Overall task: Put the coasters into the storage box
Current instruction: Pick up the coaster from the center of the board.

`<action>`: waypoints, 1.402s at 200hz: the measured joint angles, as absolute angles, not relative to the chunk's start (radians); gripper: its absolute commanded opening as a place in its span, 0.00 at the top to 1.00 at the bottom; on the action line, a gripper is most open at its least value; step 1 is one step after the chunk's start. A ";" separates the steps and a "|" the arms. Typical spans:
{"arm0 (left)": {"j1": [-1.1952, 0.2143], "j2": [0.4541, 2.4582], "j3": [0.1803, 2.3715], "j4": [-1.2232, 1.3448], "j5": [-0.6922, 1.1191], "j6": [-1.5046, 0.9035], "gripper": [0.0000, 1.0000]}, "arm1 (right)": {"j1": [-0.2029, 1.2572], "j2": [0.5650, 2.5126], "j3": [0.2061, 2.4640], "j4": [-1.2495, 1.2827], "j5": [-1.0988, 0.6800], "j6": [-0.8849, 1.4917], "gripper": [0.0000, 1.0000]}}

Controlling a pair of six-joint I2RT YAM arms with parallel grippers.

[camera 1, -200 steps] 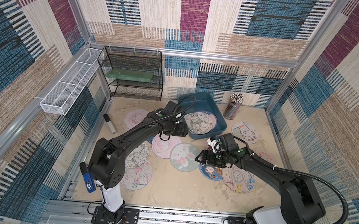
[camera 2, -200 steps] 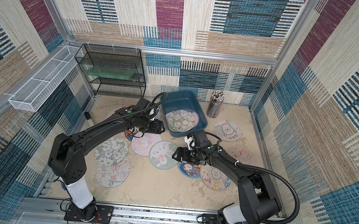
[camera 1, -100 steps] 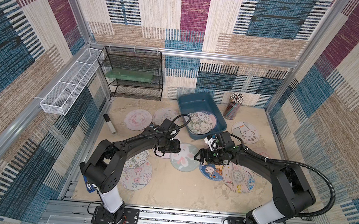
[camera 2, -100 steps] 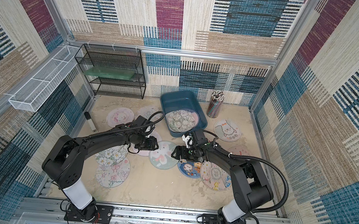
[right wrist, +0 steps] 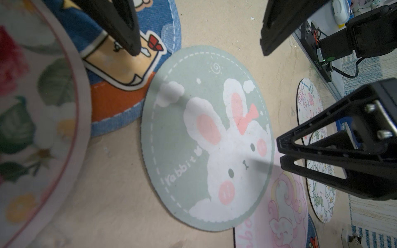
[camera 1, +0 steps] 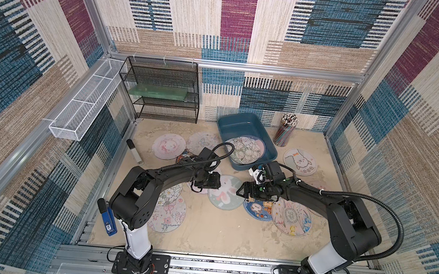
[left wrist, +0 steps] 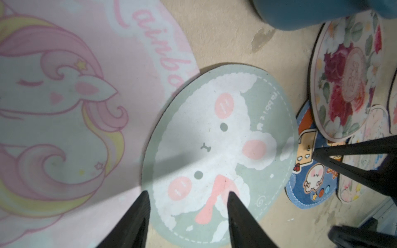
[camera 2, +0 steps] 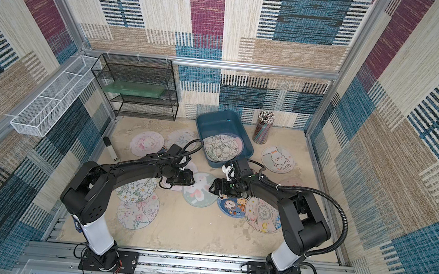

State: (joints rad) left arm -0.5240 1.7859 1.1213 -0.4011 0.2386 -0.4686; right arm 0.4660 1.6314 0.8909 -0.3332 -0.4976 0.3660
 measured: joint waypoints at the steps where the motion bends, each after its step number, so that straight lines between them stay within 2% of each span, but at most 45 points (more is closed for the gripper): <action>1: -0.524 1.786 1.120 -0.401 0.239 -0.469 0.44 | 0.466 1.632 0.891 -0.333 -0.498 0.366 0.11; 153: -0.506 1.847 1.130 -0.359 0.272 -0.464 0.47 | 0.471 1.681 0.888 -0.286 -0.516 0.398 0.12; 280: -0.505 1.846 1.116 -0.337 0.283 -0.448 0.49 | 0.485 1.665 0.811 -0.118 -0.542 0.514 0.13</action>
State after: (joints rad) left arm -0.5053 1.8462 1.1160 -0.3367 0.2829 -0.4480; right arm 0.4850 1.6653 0.8112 -0.1181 -0.5423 0.5144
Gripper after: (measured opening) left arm 0.510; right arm 0.868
